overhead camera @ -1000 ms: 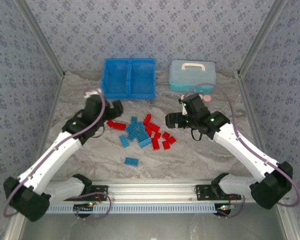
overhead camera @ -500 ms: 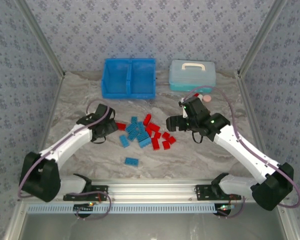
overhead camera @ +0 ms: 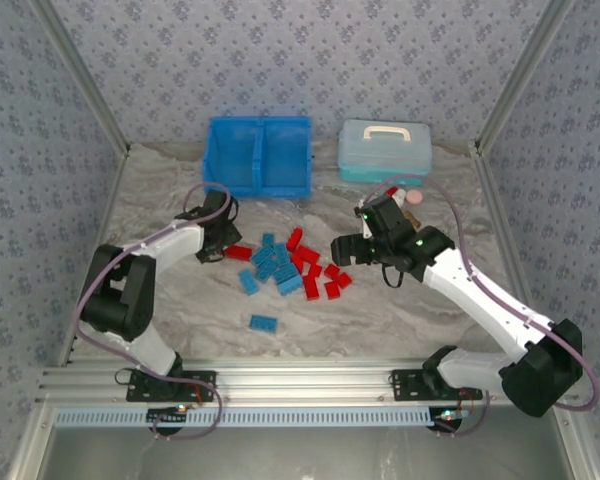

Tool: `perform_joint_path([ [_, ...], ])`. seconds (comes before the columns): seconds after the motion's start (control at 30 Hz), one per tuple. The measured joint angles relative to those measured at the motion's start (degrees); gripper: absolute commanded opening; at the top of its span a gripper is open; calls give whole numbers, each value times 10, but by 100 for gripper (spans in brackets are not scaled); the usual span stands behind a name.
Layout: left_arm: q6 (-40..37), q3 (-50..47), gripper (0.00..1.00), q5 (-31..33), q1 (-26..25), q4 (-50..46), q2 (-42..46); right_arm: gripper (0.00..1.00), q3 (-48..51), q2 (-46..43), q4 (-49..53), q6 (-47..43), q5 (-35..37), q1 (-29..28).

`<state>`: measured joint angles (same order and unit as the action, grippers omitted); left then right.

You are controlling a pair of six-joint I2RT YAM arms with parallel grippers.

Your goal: Sort the legos into containers by color

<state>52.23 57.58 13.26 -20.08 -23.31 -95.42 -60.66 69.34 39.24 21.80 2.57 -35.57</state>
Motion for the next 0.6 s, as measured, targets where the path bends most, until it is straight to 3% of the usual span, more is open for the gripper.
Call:
perform_joint_path([
  [0.2, 0, 6, 48, 0, 2, 4, -21, 97, 0, 4, 0, 0, 0, -1],
  [0.47, 0, 13, 40, -6, 11, 5, -43, 97, 0, 5, 0, 0, 0, -3],
  [0.6, 0, 16, 31, -6, 11, 6, -44, 97, 0, 5, 0, 0, 0, -6],
])
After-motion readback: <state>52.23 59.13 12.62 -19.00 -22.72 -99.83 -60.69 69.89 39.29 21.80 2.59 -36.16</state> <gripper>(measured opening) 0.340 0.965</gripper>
